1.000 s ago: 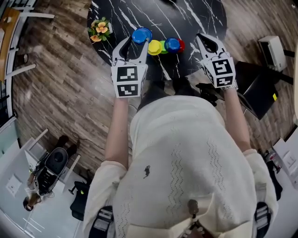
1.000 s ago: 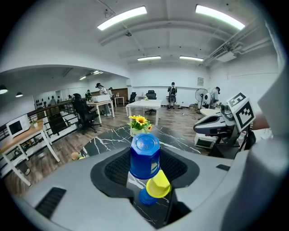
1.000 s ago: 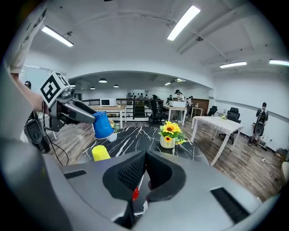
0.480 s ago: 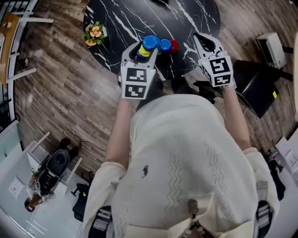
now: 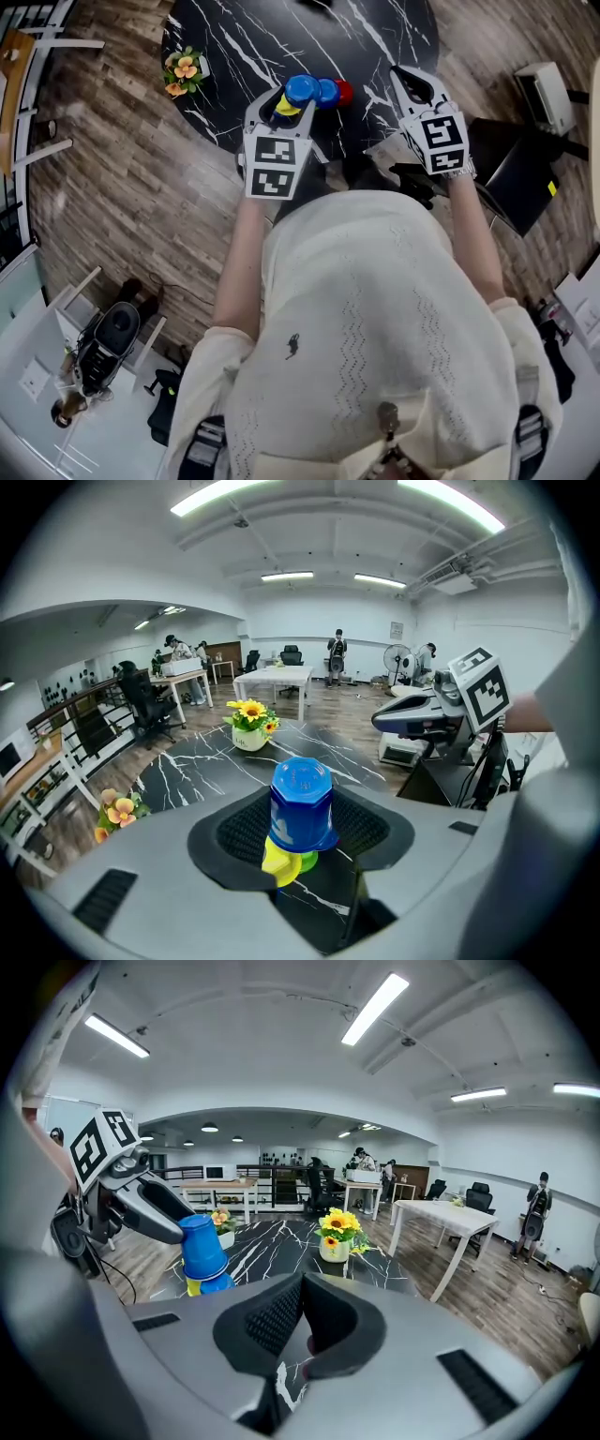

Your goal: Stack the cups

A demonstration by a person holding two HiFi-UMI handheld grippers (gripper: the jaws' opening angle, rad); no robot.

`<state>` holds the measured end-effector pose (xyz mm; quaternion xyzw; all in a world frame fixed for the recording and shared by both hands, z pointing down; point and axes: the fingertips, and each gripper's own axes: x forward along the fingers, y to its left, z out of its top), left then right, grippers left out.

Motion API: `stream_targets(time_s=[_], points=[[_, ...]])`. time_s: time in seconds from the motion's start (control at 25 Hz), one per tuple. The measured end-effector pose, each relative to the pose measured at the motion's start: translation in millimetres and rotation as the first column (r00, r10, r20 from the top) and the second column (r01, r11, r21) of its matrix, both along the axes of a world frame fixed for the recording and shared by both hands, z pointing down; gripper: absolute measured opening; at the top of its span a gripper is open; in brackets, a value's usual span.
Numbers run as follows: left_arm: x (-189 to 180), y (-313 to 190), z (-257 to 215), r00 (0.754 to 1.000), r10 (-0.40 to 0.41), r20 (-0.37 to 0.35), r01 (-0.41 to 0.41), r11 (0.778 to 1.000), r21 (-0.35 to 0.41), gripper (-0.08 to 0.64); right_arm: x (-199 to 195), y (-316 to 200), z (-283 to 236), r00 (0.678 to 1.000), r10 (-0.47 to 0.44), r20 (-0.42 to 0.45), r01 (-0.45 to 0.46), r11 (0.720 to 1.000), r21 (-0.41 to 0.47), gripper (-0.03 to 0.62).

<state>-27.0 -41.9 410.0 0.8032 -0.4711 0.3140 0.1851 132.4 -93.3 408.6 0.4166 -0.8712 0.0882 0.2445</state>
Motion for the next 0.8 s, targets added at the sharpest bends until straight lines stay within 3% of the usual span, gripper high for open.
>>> stream_targets(time_s=[0.28, 0.8], points=[[0.2, 3.0, 7.1, 1.0, -0.001, -0.014, 0.001, 1.0, -0.021, 0.222, -5.6, 0.8, 3.5, 1.0, -0.014, -0.008, 0.014, 1.0, -0.004, 0.009], [-5.5, 5.7, -5.3, 0.996, -0.012, -0.083, 0.013, 1.0, 0.016, 0.253, -17.3, 1.5, -8.3, 0.999, -0.018, 0.03, 0.018, 1.0, 0.003, 0.009]])
